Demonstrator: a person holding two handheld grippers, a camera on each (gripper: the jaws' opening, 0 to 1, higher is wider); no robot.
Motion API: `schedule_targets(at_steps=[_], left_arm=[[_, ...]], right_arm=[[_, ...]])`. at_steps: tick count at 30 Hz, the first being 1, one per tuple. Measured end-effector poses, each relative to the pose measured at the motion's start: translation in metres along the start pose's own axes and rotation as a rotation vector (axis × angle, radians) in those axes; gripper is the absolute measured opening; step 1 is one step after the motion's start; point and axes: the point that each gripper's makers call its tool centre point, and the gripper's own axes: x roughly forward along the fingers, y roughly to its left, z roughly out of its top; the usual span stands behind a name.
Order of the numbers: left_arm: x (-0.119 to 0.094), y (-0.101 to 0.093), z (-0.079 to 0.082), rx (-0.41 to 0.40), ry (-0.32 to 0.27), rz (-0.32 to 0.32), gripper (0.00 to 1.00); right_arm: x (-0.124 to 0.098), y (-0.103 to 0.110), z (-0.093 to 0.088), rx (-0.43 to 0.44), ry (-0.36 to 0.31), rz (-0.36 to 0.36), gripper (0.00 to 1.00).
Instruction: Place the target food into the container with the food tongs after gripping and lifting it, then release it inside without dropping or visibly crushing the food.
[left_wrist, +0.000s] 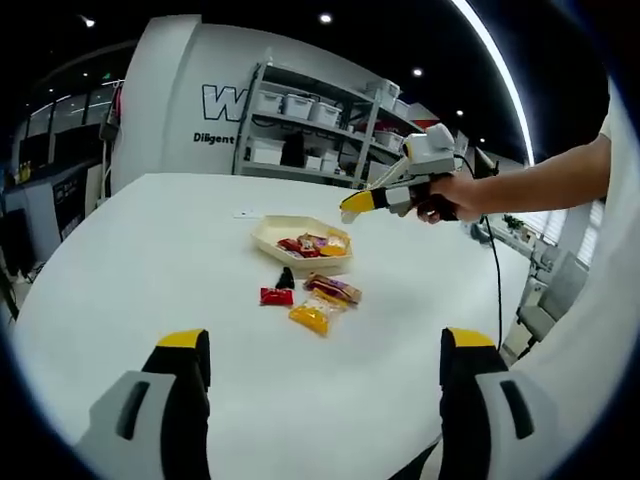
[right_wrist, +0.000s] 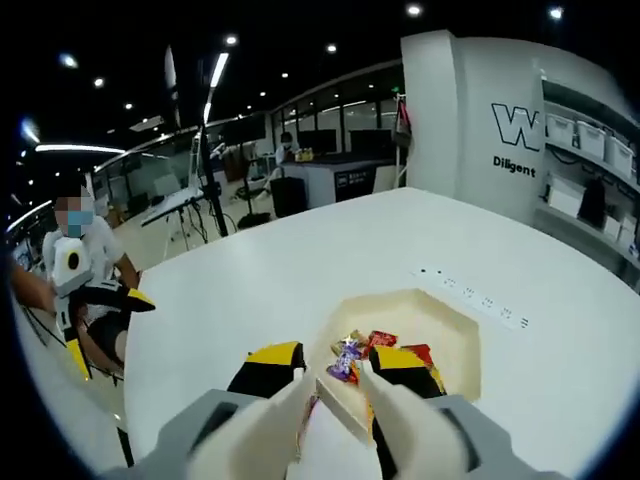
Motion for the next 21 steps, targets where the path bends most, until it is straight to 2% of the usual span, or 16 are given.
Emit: schedule_targets(at_steps=[5,11,17,21], left_arm=[[-0.001,0.0,-0.001,-0.003,0.003,0.001,0.93],[-0.001,-0.003,-0.001,0.0,0.011,-0.005,0.93],[-0.004,0.001,-0.003,-0.009,0.015,0.004,0.93],[-0.005,-0.001,-0.001,-0.014,0.012,0.01,0.93]], right_arm=[[0.004,0.015,-0.019,0.035,0.021,0.018,0.21],[0.012,0.032,-0.051,0.042,0.086,0.046,0.21],[0.016,0.04,-0.069,0.08,0.121,0.051,0.21],[0.018,0.044,-0.073,0.092,0.128,0.057,0.22]])
